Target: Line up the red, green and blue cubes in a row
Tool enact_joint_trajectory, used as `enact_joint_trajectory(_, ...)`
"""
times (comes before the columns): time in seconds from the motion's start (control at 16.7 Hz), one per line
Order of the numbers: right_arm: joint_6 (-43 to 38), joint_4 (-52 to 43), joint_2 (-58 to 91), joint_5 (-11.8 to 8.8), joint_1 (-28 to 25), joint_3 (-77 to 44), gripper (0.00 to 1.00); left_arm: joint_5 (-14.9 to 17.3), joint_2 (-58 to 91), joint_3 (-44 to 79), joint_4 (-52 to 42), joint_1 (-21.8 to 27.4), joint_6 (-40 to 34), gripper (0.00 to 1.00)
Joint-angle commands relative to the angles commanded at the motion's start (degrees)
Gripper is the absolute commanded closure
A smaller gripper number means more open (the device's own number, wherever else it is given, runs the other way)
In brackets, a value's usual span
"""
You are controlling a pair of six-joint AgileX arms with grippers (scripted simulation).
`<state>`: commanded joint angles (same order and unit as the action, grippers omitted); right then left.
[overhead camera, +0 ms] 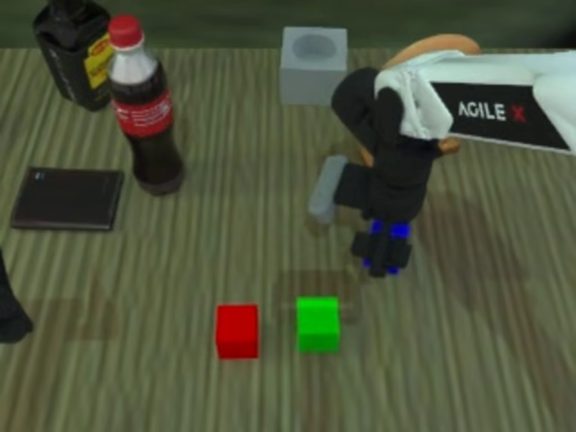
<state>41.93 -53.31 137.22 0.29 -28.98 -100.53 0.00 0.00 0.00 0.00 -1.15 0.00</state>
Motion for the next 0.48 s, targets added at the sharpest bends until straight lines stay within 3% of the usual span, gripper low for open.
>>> enact_joint_trajectory(0.48,-0.2,-0.4,-0.7,-0.1,0.1,0.1,1.0,0.0,0.0,0.0,0.0,0.0,0.0,0.0)
